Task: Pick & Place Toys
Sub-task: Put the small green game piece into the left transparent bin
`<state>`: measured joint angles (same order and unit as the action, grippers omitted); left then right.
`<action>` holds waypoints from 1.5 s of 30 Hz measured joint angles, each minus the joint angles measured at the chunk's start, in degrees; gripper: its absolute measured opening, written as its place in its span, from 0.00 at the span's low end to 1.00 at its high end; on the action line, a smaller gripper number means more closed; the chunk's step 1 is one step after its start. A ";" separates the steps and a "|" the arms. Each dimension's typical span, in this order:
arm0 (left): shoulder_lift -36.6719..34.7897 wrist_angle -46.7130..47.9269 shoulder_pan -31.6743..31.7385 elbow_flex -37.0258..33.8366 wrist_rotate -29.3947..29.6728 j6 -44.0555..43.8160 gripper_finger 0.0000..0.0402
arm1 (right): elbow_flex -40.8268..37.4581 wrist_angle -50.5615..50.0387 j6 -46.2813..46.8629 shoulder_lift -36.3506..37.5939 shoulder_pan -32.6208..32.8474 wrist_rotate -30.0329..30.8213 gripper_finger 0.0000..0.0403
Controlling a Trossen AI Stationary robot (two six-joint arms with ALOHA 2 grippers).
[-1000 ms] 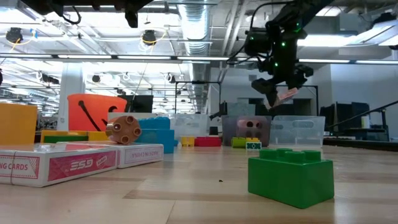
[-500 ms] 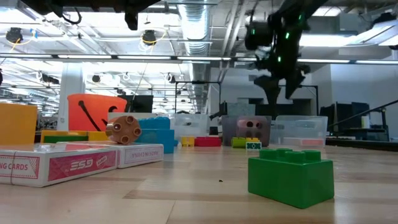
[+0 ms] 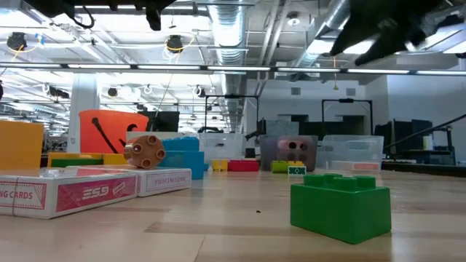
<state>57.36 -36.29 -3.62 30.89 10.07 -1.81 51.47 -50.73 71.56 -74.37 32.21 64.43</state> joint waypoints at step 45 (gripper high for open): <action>0.00 -1.39 0.00 0.00 -0.04 -0.17 0.00 | -6.85 57.49 0.40 -41.56 -17.82 -6.18 0.81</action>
<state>57.36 -37.67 -3.62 30.89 10.02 -1.98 44.61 6.76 71.96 -115.93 14.39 58.26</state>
